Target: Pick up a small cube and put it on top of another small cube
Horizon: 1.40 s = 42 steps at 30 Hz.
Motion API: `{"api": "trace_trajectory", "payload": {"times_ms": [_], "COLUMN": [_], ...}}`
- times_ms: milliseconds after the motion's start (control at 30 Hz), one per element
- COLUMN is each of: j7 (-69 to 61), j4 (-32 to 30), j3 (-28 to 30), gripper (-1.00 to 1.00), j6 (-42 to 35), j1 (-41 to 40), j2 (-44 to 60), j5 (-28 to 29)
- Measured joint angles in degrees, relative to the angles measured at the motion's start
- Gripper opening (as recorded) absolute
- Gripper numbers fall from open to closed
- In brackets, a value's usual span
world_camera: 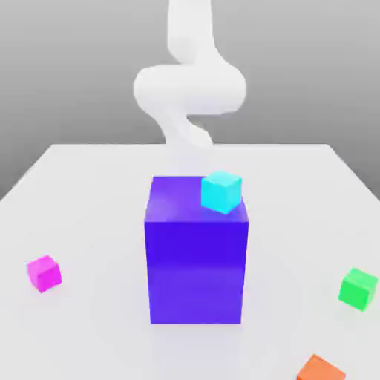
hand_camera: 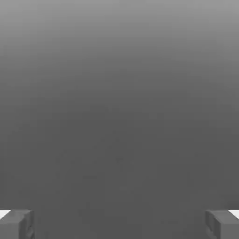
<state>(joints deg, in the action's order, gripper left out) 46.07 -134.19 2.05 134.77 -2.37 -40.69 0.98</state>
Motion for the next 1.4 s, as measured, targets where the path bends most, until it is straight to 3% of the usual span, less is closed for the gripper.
{"api": "trace_trajectory", "payload": {"times_ms": [400, 667, 767, 933, 967, 1200, 1400], "j7": [-1.06, -7.42, -12.11, -19.29, -19.77, -19.51, -10.68], "j4": [-11.69, -19.36, -20.73, -18.74, -18.48, -18.53, -21.10], "j3": [12.69, 20.38, 18.62, 8.27, 6.90, 6.84, 14.27], "gripper": [0.00, 0.00, 0.00, 0.00, -1.00, -1.00, -1.00], "j6": [14.63, 24.20, 28.06, 35.77, 36.69, 36.58, 28.27], "j1": [-11.06, -18.94, -22.72, -31.35, -32.60, -32.71, -27.86], "j2": [24.95, 42.10, 48.72, 59.06, 60.20, 60.05, 48.90], "j5": [1.75, -4.99, -10.93, -20.29, -20.85, -20.55, -8.82]}}
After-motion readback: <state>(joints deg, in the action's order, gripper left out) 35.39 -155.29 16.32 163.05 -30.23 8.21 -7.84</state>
